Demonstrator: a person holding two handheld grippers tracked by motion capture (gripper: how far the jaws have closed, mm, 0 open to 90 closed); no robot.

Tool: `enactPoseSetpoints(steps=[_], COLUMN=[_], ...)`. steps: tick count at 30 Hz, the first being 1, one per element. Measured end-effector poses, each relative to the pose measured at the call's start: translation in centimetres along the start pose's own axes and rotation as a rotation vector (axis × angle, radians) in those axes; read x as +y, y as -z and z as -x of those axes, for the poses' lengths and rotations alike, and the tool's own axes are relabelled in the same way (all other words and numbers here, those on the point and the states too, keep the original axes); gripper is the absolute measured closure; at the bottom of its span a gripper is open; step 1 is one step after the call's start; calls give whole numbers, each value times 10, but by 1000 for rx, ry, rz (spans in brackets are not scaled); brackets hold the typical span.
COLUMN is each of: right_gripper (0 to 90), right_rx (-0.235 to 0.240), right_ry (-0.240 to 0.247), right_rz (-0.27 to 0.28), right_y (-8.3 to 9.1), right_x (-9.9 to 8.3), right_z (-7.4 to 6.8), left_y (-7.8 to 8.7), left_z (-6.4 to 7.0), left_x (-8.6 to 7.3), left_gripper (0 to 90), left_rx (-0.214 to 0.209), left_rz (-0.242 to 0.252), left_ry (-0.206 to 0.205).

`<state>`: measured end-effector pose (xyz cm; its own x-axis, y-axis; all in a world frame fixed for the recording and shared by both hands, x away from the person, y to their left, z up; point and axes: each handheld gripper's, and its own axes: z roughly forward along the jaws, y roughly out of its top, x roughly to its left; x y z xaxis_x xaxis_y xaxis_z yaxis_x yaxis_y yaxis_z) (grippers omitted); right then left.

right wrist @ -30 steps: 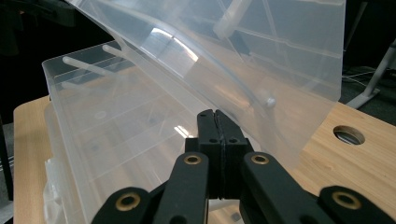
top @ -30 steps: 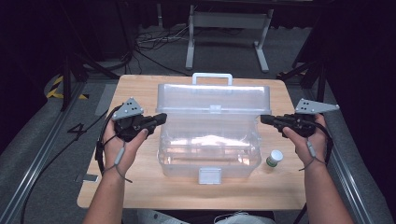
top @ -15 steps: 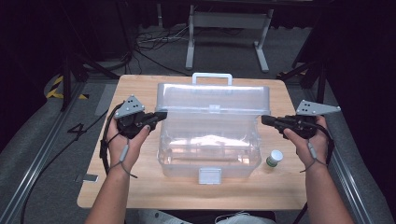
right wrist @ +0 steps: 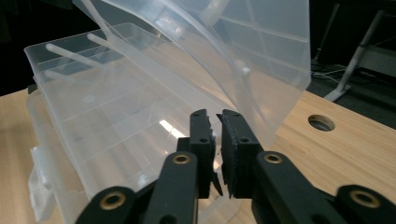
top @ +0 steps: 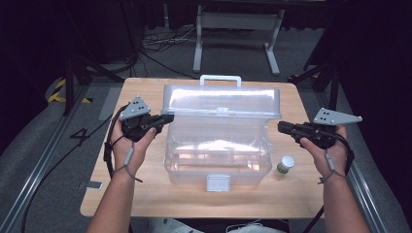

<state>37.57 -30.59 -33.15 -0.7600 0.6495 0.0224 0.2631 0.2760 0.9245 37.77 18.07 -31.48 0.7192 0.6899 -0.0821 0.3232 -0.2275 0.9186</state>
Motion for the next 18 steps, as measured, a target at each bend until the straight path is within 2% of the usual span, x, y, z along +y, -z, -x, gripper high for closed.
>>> enactPoseSetpoints(steps=[4,6,7,8,15,18], right_gripper=[718,641,641,597,536,536], right_rx=[-45,-77,-77,-105,-151,-147], right_ry=[-4,0,0,2,26,18], right_rz=[20,34,34,37,46,54], right_y=[4,3,3,1,-12,-17], right_x=[-3,-4,-4,-4,-1,1], right_z=[-1,-3,-3,-5,-11,-11], left_y=[-1,-2,-2,-2,-3,-3], left_z=[-2,-3,-3,-3,-3,-3], left_x=[1,2,2,2,3,2], left_gripper=[897,897,897,897,896,895], left_rx=[-7,-10,-10,-8,-10,-12], left_rz=[1,3,3,5,3,3], left_ry=[-2,0,0,-2,-1,1])
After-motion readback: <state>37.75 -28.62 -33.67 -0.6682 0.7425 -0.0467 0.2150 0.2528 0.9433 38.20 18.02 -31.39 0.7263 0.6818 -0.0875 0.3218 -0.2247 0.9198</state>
